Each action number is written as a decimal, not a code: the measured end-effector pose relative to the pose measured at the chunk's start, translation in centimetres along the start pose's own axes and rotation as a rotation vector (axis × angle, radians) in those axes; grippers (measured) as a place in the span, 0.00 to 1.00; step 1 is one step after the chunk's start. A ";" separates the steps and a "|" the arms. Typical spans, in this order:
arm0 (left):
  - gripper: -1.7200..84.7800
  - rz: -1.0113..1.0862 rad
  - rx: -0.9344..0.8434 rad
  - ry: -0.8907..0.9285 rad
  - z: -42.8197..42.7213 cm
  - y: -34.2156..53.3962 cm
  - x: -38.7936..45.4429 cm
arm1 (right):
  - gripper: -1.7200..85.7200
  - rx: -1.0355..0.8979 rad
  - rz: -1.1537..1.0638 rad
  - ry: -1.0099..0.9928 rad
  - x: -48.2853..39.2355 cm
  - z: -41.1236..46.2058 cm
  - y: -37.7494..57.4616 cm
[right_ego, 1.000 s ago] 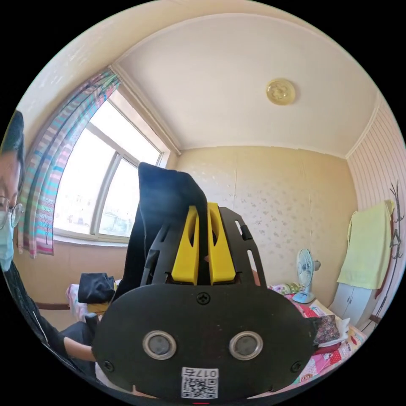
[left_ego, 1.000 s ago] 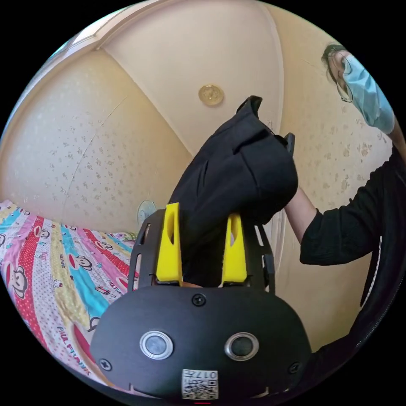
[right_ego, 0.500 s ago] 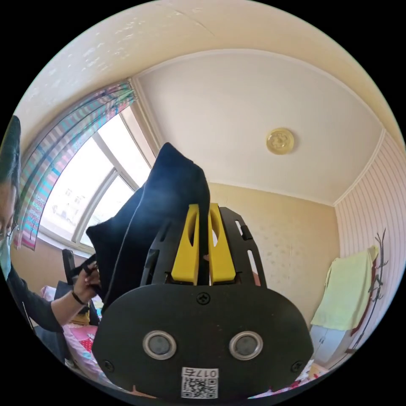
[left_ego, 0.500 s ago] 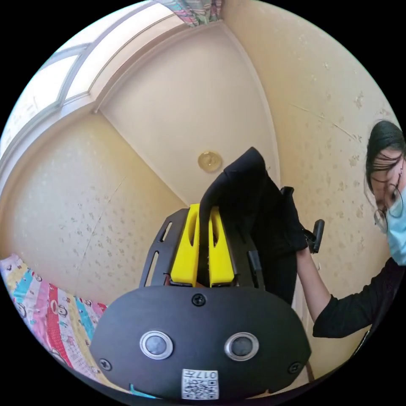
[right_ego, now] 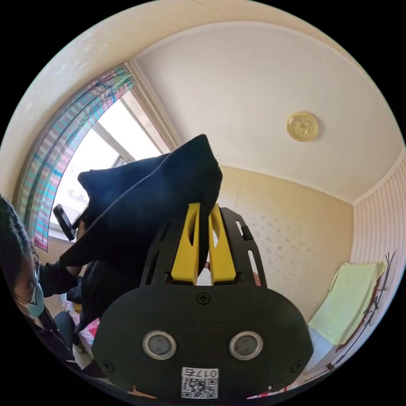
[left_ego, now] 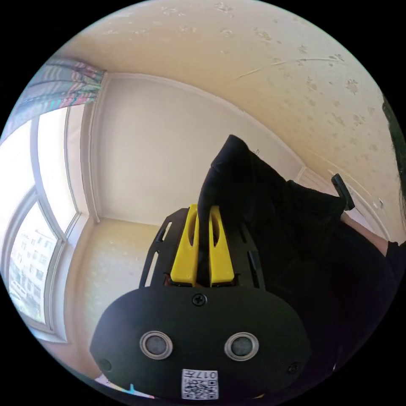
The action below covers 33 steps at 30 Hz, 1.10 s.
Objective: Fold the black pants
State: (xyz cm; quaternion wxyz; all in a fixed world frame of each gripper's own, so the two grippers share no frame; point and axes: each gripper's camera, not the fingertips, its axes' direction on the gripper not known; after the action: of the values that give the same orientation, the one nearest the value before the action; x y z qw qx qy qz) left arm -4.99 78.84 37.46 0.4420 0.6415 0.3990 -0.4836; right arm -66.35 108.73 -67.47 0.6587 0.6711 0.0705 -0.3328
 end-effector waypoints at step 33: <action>0.15 -0.669 -1.426 -0.004 -28.1 75.5 -4.2 | 0.16 -0.968 0.717 -0.273 -5.2 7.0 95.6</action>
State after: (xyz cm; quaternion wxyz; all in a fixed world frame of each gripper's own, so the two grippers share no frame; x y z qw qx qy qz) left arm 72.56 83.35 59.21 0.5786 0.0480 0.7841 -0.2193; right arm -21.81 92.31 15.98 0.9625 0.2292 -0.1011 -0.1039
